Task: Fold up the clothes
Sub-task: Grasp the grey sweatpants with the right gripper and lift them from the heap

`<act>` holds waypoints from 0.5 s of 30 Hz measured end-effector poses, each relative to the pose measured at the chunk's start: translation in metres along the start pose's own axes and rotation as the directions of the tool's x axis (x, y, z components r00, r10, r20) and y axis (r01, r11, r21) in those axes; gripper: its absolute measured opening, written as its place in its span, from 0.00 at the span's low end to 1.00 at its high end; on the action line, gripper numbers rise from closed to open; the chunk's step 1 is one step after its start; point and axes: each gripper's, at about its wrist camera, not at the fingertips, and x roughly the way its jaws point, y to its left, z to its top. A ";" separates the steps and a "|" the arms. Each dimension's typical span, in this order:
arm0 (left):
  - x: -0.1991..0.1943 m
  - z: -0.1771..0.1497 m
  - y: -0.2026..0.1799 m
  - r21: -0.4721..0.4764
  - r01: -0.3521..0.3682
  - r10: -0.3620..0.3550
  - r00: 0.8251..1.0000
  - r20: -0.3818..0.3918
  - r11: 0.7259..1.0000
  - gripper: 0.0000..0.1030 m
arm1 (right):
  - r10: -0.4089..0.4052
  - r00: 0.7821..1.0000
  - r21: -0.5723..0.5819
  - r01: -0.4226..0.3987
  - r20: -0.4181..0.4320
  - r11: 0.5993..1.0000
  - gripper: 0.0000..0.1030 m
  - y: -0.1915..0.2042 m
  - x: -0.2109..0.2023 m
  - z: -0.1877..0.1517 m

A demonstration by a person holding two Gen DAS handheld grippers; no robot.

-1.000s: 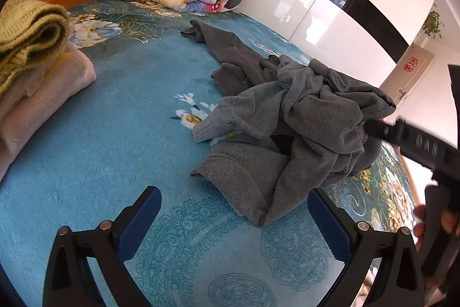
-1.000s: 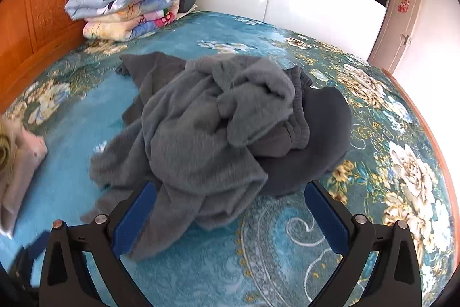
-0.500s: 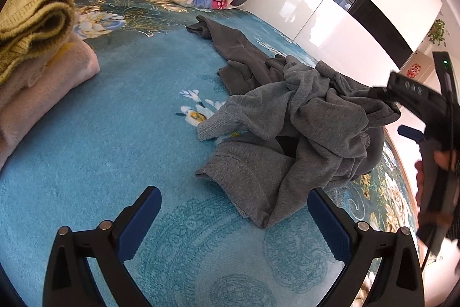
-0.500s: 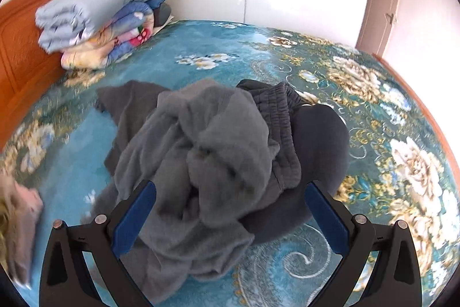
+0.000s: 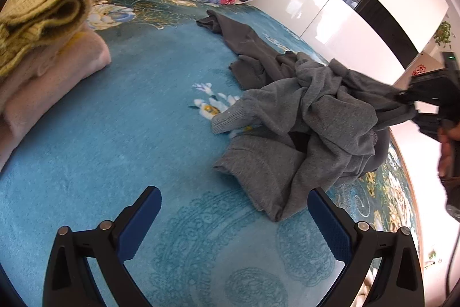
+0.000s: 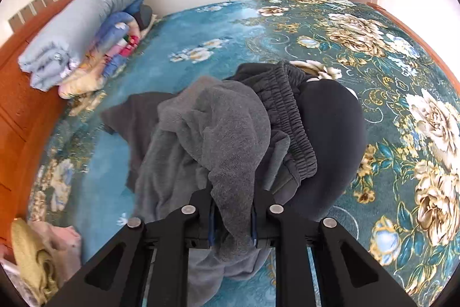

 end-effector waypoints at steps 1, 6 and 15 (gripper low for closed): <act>-0.002 -0.001 0.001 -0.006 0.002 -0.002 1.000 -0.005 1.000 1.00 | 0.034 0.999 0.011 -0.034 0.016 0.999 0.15 -0.002 -0.011 0.000; -0.020 -0.002 0.003 -0.037 0.087 -0.089 0.995 -0.039 0.995 1.00 | 0.214 0.971 0.073 -0.223 0.105 0.972 0.14 -0.024 -0.080 -0.003; -0.053 -0.012 0.000 -0.046 0.194 -0.198 0.974 -0.110 0.980 1.00 | 0.382 0.888 0.069 -0.411 0.257 0.909 0.13 -0.083 -0.226 -0.027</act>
